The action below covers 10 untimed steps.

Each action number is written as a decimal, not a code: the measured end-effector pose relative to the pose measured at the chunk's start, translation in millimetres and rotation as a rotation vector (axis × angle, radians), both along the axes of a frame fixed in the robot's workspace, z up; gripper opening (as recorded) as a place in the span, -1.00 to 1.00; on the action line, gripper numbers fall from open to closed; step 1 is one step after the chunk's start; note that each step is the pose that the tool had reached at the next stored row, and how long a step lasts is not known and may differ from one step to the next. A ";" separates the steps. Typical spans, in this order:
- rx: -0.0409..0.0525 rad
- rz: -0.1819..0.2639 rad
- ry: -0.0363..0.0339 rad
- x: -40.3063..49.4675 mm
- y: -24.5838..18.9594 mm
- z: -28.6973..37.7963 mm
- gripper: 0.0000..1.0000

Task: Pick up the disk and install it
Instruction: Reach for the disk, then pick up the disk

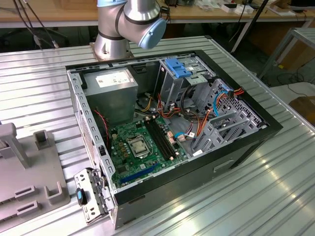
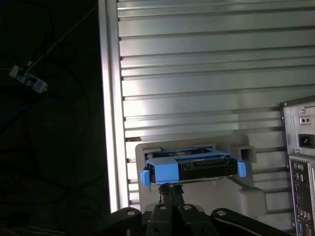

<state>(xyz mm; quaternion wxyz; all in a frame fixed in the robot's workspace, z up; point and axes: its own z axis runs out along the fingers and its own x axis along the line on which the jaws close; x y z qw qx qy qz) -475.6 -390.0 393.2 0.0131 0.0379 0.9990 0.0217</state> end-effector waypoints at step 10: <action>0.0000 0.034 0.0001 -3.6 0.1 0.0 -0.79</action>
